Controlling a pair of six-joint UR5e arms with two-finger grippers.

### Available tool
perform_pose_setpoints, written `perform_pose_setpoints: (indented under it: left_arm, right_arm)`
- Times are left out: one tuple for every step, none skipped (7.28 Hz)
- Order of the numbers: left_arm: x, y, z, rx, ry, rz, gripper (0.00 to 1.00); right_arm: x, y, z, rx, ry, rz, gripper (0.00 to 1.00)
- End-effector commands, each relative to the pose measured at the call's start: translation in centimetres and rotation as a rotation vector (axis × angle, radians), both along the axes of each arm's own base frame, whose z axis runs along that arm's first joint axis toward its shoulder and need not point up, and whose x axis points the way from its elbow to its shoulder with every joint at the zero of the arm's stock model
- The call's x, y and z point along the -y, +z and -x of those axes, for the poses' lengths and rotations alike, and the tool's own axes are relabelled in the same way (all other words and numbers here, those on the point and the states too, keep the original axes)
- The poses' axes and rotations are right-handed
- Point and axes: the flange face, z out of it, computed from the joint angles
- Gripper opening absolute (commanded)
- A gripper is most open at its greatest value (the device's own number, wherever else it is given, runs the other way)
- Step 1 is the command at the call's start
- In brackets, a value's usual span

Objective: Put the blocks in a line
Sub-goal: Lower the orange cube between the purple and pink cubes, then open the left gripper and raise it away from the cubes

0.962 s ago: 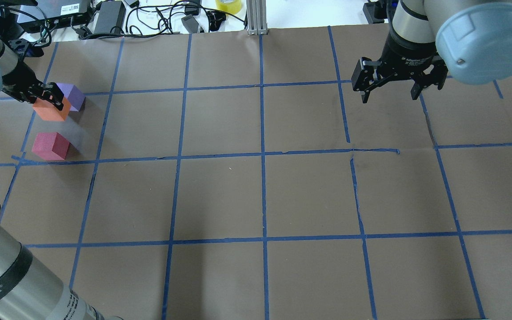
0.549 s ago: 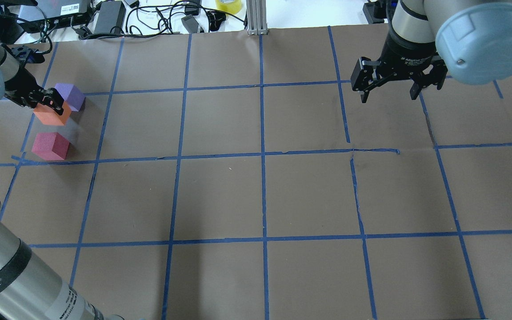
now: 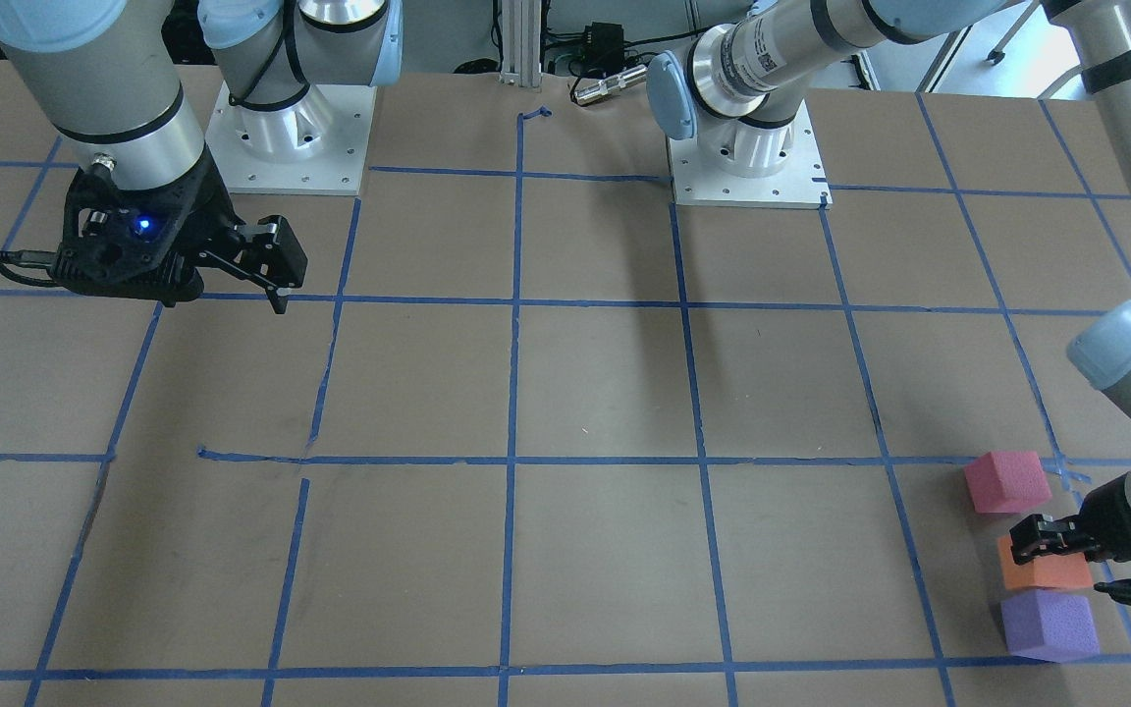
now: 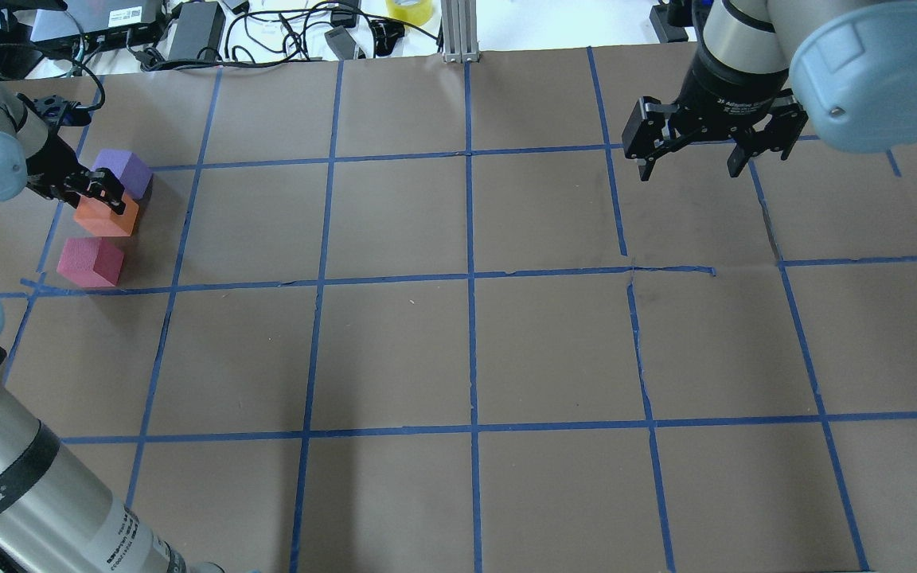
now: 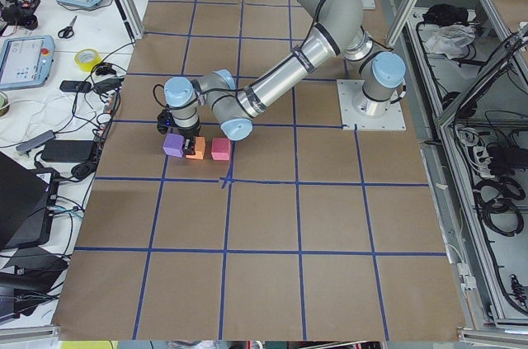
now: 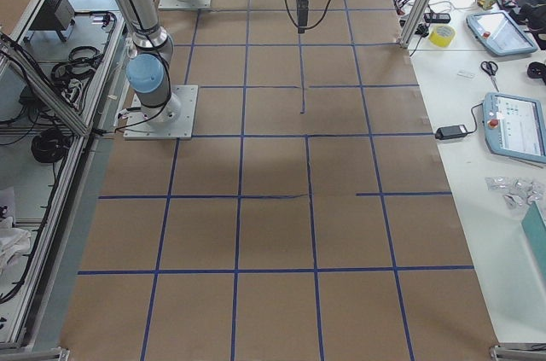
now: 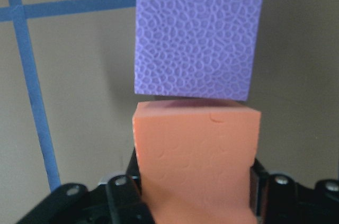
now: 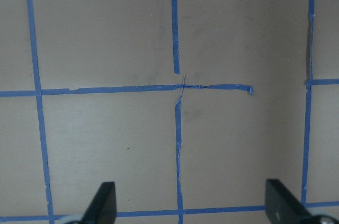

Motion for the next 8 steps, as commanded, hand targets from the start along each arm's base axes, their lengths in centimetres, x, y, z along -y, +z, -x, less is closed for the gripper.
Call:
perform_pose_setpoints:
  left_arm:
    - [-0.6, 0.3, 0.0, -0.002, 0.006, -0.005, 1.0]
    - [-0.8, 3.2, 0.0, 0.009, 0.002, -0.001, 1.0]
    - [-1.9, 5.9, 1.0, -0.01, -0.003, -0.036, 1.0]
    - [-2.9, 9.2, 2.8, -0.009, -0.018, -0.05, 1.0]
    - [-3.2, 12.1, 7.0, -0.003, -0.067, -0.051, 1.0]
    - [-3.3, 15.6, 13.4, 0.006, -0.149, -0.041, 0.99]
    - [-3.9, 18.6, 20.3, 0.036, -0.19, -0.013, 0.98]
    - [-4.9, 20.8, 26.7, 0.072, -0.275, 0.026, 0.98]
  right_arm:
    - [-2.3, 3.4, 0.0, 0.008, 0.019, 0.063, 1.0]
    - [-3.2, 3.9, -0.1, 0.016, 0.036, 0.063, 1.0]
    - [-3.3, 3.7, -0.2, 0.022, 0.04, 0.06, 1.0]
    - [-3.4, 3.5, -0.1, 0.019, 0.044, 0.051, 1.0]
    - [-3.4, 3.7, -0.5, 0.051, 0.06, 0.057, 1.0]
    - [-3.3, 3.5, -0.9, 0.109, 0.057, 0.051, 1.0]
    - [-3.3, 3.6, -0.8, 0.095, 0.056, 0.054, 1.0]
    - [-3.3, 3.6, -0.8, 0.096, 0.055, 0.054, 1.0]
